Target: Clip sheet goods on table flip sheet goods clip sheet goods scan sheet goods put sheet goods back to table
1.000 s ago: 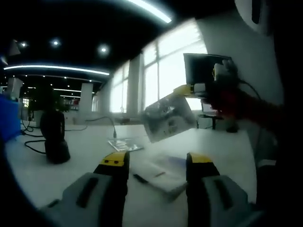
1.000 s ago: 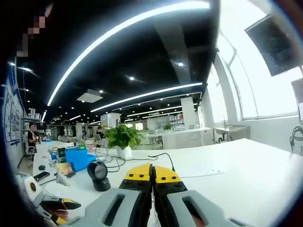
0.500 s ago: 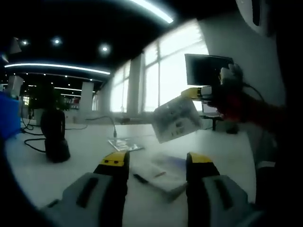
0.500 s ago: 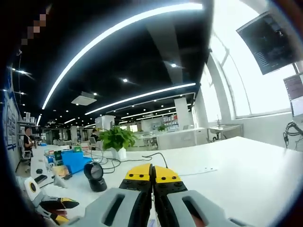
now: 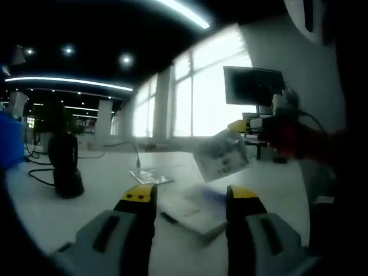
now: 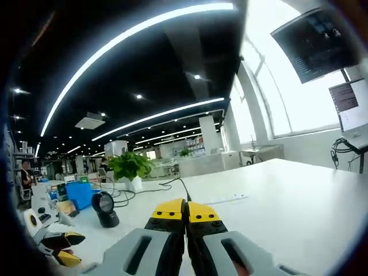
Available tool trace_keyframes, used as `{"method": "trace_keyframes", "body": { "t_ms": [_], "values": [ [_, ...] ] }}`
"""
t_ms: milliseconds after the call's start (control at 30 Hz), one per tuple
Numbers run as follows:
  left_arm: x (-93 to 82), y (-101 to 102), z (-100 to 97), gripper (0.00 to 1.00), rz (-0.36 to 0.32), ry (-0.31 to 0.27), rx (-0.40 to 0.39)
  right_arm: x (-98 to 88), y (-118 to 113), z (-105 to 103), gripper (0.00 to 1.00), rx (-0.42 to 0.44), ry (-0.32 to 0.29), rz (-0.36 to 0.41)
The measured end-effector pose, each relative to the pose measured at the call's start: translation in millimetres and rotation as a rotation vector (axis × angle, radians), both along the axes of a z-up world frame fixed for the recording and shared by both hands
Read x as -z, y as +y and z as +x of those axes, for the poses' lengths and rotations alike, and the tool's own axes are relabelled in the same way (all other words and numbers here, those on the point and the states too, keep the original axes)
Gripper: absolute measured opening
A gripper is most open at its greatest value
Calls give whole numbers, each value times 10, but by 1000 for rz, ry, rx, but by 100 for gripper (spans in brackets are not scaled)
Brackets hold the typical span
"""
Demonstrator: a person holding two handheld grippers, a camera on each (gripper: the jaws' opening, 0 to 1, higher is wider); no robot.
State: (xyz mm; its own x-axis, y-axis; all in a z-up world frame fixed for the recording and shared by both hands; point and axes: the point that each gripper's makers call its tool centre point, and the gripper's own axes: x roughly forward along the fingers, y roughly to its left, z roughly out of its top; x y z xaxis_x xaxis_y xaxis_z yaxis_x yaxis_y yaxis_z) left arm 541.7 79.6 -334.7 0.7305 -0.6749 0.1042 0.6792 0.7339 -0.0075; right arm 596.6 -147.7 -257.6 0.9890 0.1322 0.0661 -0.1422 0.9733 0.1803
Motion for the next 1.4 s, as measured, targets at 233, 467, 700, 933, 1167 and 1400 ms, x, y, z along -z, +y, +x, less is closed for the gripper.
{"method": "trace_keyframes", "body": {
  "t_ms": [233,467,700,933,1167,1400],
  "values": [
    [24,-2,7,40,18,-1,-8,-39,-131,-32,0,30,-20,18],
    [5,6,9,40,15,-10,-14,30,-102,-65,0,46,-21,18],
    [2,-7,6,40,18,-13,-13,53,-191,-98,0,76,-24,39],
    [-40,26,-9,41,1,-23,-24,81,-285,-61,0,105,-18,22],
    [47,-46,-20,42,63,-20,-14,130,-496,-69,0,156,-6,14],
    [71,-143,-99,45,93,-32,35,233,-728,-42,0,190,29,31]
  ]
}}
